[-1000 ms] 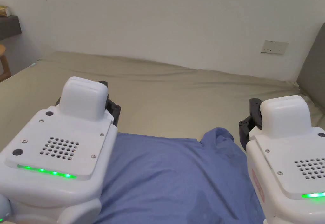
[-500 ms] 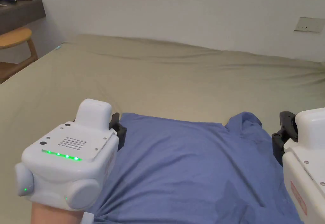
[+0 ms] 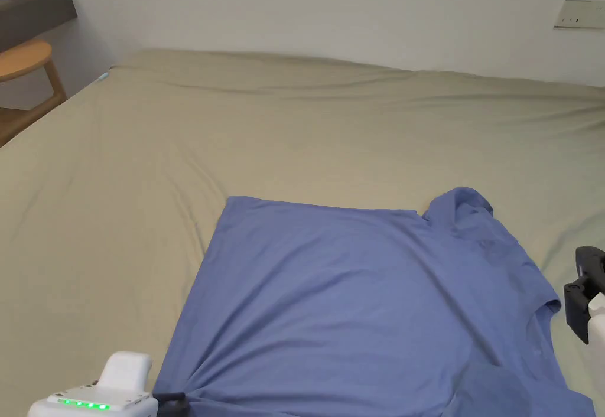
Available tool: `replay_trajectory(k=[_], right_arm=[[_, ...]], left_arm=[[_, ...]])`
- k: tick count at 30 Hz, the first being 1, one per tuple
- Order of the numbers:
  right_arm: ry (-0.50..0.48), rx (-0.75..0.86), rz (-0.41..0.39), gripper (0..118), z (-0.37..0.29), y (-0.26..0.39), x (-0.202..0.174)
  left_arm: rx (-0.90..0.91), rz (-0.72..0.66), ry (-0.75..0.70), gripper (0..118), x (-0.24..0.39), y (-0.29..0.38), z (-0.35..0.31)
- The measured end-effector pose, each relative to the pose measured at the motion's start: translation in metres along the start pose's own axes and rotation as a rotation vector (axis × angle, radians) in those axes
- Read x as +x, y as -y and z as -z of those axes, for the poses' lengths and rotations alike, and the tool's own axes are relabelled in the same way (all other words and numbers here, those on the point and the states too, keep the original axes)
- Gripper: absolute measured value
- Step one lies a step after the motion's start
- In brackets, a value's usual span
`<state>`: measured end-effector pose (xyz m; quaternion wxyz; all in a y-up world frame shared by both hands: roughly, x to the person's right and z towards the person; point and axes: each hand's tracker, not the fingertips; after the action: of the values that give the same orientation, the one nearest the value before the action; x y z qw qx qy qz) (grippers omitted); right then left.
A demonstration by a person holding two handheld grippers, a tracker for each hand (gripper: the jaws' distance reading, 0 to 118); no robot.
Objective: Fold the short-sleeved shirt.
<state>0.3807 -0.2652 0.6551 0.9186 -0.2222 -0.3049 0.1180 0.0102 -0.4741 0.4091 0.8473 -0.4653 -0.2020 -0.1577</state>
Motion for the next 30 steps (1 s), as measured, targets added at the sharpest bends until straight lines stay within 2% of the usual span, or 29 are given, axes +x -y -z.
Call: replay_trajectory(k=[2, 3, 4, 5, 7, 8, 9, 11, 14, 17, 21, 22, 23, 24, 25, 27, 30], right_arm=[[0.003, 0.001, 0.0, 2, 0.0, 0.001, 0.002], [0.0, 0.003, -0.003, 2, 0.0, 0.002, 0.002], [0.004, -0.002, -0.003, 2, -0.001, 0.002, 0.002], [0.01, -0.007, 0.003, 2, -0.001, 0.002, 0.002], [0.009, -0.016, 0.021, 2, -0.001, 0.003, 0.006], [0.011, -0.02, 0.028, 2, -0.002, 0.004, 0.007], [0.016, -0.026, 0.033, 2, -0.002, 0.004, 0.007], [0.023, -0.03, 0.039, 2, -0.001, 0.005, 0.009], [0.022, -0.071, 0.046, 2, 0.005, 0.018, 0.017], [-0.023, -0.194, 0.09, 3, 0.008, 0.042, 0.021], [-0.072, -0.41, 0.092, 6, 0.019, 0.11, 0.029], [-0.087, -0.471, 0.09, 16, 0.022, 0.126, 0.03], [-0.106, -0.549, 0.081, 35, 0.026, 0.147, 0.029], [-0.11, -0.61, 0.051, 73, 0.03, 0.167, 0.029], [-0.135, -0.656, 0.036, 92, 0.032, 0.182, 0.027], [-0.136, -0.739, 0.014, 95, 0.038, 0.207, 0.021], [-0.143, -0.771, 0.055, 95, 0.05, 0.226, 0.02]], left_arm=[[-0.024, 0.024, -0.002, 95, 0.006, 0.005, 0.007], [-0.039, 0.045, -0.01, 89, 0.01, 0.007, 0.012], [-0.057, 0.066, -0.018, 78, 0.014, 0.009, 0.015], [-0.069, 0.086, -0.03, 64, 0.017, 0.01, 0.017], [-0.055, 0.066, 0.032, 33, 0.02, 0.008, 0.015], [-0.048, 0.053, 0.047, 11, 0.022, 0.005, 0.012], [-0.026, 0.065, 0.026, 0, 0.025, 0.003, 0.011], [0.02, 0.085, -0.012, 0, 0.027, -0.002, 0.002], [0.078, 0.002, 0.026, 0, 0.022, -0.01, -0.01], [0.112, 0.001, 0.032, 0, 0.023, -0.016, -0.024], [0.129, -0.012, 0.049, 0, 0.025, -0.021, -0.034], [0.127, -0.013, 0.05, 0, 0.025, -0.022, -0.034], [0.123, -0.014, 0.048, 0, 0.026, -0.022, -0.033], [0.119, -0.012, 0.044, 0, 0.027, -0.021, -0.032], [0.114, -0.01, 0.042, 0, 0.027, -0.019, -0.031], [0.088, -0.011, 0.035, 0, 0.03, -0.016, -0.029], [0.059, -0.013, 0.028, 0, 0.032, -0.012, -0.028]])
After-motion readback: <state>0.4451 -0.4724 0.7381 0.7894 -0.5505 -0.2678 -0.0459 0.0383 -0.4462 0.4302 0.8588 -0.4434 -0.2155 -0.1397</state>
